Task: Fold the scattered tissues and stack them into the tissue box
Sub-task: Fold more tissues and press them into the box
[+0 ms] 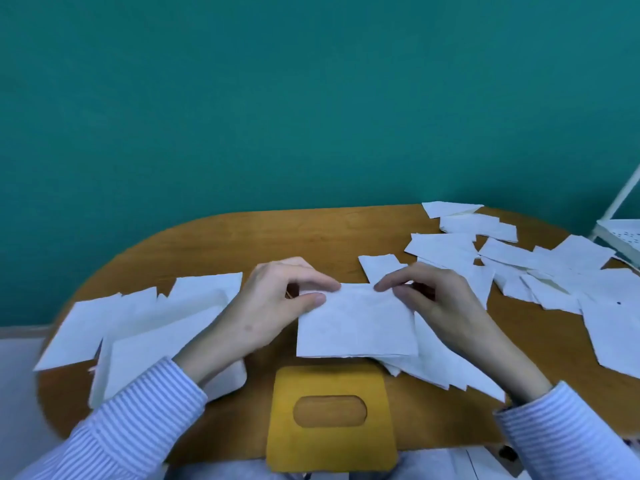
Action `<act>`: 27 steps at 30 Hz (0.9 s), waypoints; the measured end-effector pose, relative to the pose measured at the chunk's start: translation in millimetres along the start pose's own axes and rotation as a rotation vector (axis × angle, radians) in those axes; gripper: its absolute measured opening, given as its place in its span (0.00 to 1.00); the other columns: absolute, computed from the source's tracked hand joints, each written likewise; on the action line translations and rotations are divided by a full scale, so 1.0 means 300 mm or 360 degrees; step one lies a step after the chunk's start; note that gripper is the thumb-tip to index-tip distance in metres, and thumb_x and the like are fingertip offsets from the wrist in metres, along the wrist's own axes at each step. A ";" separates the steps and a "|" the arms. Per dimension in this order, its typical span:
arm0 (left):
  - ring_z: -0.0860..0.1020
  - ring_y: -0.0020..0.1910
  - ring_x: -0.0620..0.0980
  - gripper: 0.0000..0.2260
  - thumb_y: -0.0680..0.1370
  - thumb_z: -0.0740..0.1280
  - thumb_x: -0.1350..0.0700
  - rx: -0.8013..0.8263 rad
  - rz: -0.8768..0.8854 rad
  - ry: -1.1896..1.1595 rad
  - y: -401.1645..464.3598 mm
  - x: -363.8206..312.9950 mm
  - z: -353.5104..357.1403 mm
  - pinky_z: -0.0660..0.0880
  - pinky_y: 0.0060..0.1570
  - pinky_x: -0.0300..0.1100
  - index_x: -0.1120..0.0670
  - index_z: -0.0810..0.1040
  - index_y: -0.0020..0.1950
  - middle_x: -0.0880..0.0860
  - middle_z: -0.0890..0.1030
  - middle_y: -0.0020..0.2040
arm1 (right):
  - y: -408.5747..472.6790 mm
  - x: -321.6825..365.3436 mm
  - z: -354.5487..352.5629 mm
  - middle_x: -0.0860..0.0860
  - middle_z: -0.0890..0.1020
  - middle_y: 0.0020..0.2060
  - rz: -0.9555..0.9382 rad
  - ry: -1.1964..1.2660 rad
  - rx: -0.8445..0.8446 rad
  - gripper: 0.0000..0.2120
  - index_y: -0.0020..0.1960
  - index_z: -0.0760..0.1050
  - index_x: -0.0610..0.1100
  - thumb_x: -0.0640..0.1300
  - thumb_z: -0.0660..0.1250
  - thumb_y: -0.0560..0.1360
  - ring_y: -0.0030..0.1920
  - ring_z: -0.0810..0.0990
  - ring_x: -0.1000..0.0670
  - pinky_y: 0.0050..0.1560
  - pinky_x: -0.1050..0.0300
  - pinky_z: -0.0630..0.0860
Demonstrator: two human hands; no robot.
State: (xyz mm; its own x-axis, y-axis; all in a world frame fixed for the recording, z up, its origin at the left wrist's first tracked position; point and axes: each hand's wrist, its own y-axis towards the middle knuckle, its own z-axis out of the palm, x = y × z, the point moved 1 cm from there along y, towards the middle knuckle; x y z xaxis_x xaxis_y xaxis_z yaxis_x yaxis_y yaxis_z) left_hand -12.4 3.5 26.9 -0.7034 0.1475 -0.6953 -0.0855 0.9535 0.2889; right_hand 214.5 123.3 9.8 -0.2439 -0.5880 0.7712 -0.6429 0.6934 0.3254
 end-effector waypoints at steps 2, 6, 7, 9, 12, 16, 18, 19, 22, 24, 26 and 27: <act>0.80 0.50 0.45 0.11 0.77 0.73 0.60 -0.0066 -0.0069 0.0010 -0.065 0.017 -0.091 0.72 0.46 0.34 0.44 0.87 0.52 0.42 0.82 0.47 | 0.041 0.062 0.068 0.58 0.82 0.42 -0.0088 0.0051 0.0067 0.17 0.46 0.84 0.54 0.34 0.65 0.78 0.43 0.78 0.55 0.40 0.67 0.68; 0.78 0.44 0.43 0.12 0.76 0.74 0.60 -0.0235 -0.0216 0.0106 -0.200 0.086 -0.251 0.69 0.41 0.32 0.42 0.87 0.49 0.42 0.82 0.46 | 0.117 0.174 0.239 0.61 0.80 0.40 -0.0233 0.0091 0.0268 0.15 0.48 0.84 0.52 0.34 0.66 0.78 0.42 0.77 0.58 0.41 0.69 0.68; 0.77 0.41 0.44 0.12 0.76 0.74 0.60 -0.0264 -0.0264 0.0122 -0.235 0.106 -0.283 0.68 0.40 0.32 0.42 0.87 0.49 0.42 0.82 0.46 | 0.136 0.198 0.283 0.61 0.79 0.40 -0.0262 0.0091 0.0315 0.15 0.49 0.85 0.52 0.33 0.66 0.78 0.42 0.77 0.58 0.40 0.69 0.68; 0.75 0.38 0.46 0.11 0.75 0.75 0.59 -0.0316 -0.0364 0.0153 -0.304 0.153 -0.340 0.68 0.39 0.33 0.41 0.87 0.48 0.42 0.82 0.45 | 0.170 0.245 0.371 0.60 0.79 0.40 -0.0310 0.0063 0.0405 0.15 0.49 0.84 0.53 0.34 0.66 0.78 0.41 0.77 0.58 0.40 0.68 0.67; 0.73 0.36 0.45 0.11 0.75 0.75 0.59 -0.0398 -0.0464 0.0174 -0.392 0.226 -0.400 0.69 0.38 0.36 0.41 0.87 0.47 0.43 0.82 0.45 | 0.207 0.290 0.486 0.60 0.80 0.43 -0.0352 0.0010 0.0520 0.15 0.50 0.84 0.54 0.35 0.66 0.78 0.44 0.77 0.57 0.42 0.67 0.69; 0.74 0.38 0.47 0.12 0.75 0.75 0.59 -0.0451 -0.0556 0.0149 -0.462 0.319 -0.435 0.71 0.39 0.38 0.40 0.87 0.47 0.43 0.83 0.46 | 0.238 0.320 0.597 0.61 0.80 0.44 -0.0365 -0.0037 0.0639 0.15 0.50 0.84 0.52 0.35 0.65 0.78 0.46 0.77 0.59 0.45 0.66 0.70; 0.76 0.40 0.46 0.11 0.76 0.74 0.59 -0.0469 -0.0580 0.0159 -0.476 0.354 -0.434 0.71 0.40 0.35 0.41 0.87 0.48 0.41 0.83 0.47 | 0.255 0.322 0.639 0.61 0.79 0.42 -0.0381 -0.0091 0.0644 0.15 0.49 0.85 0.51 0.33 0.65 0.78 0.44 0.76 0.62 0.43 0.70 0.67; 0.76 0.41 0.45 0.11 0.76 0.74 0.59 -0.0472 -0.0587 0.0176 -0.479 0.368 -0.433 0.70 0.41 0.33 0.42 0.87 0.49 0.41 0.82 0.47 | 0.264 0.318 0.659 0.61 0.79 0.41 -0.0390 -0.0133 0.0639 0.15 0.49 0.85 0.52 0.33 0.65 0.78 0.44 0.75 0.63 0.42 0.70 0.66; 0.76 0.43 0.41 0.11 0.76 0.74 0.60 -0.0460 -0.0602 0.0243 -0.476 0.405 -0.424 0.69 0.44 0.31 0.43 0.87 0.51 0.41 0.81 0.46 | 0.284 0.294 0.714 0.62 0.78 0.41 -0.0417 -0.0276 0.0624 0.15 0.49 0.84 0.53 0.35 0.66 0.77 0.44 0.75 0.61 0.43 0.67 0.67; 0.75 0.44 0.40 0.11 0.76 0.73 0.60 -0.0443 -0.0611 0.0297 -0.469 0.422 -0.417 0.69 0.45 0.32 0.44 0.87 0.52 0.41 0.80 0.46 | 0.295 0.280 0.741 0.64 0.76 0.42 -0.0466 -0.0366 0.0592 0.13 0.50 0.84 0.53 0.36 0.67 0.78 0.45 0.75 0.59 0.46 0.61 0.71; 0.75 0.45 0.37 0.11 0.77 0.73 0.61 -0.0453 -0.0597 0.0321 -0.468 0.431 -0.415 0.69 0.47 0.31 0.46 0.86 0.54 0.41 0.79 0.47 | 0.301 0.270 0.753 0.63 0.76 0.43 -0.0501 -0.0413 0.0557 0.13 0.51 0.83 0.54 0.38 0.67 0.78 0.47 0.76 0.57 0.48 0.57 0.73; 0.74 0.47 0.36 0.11 0.77 0.73 0.60 -0.0451 -0.0578 0.0359 -0.471 0.433 -0.414 0.69 0.49 0.31 0.46 0.86 0.55 0.40 0.79 0.49 | 0.301 0.265 0.754 0.62 0.76 0.45 -0.0518 -0.0438 0.0553 0.12 0.53 0.83 0.55 0.39 0.67 0.78 0.49 0.76 0.56 0.49 0.57 0.72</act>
State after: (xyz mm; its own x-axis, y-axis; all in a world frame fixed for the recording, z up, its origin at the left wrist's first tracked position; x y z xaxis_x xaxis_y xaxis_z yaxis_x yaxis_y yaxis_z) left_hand -179.3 -144.7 -22.6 -0.7250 -0.2701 -0.6336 -0.5185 0.8195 0.2439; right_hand -27.3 44.8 -23.2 -0.1430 -0.8688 0.4740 -0.9075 0.3062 0.2874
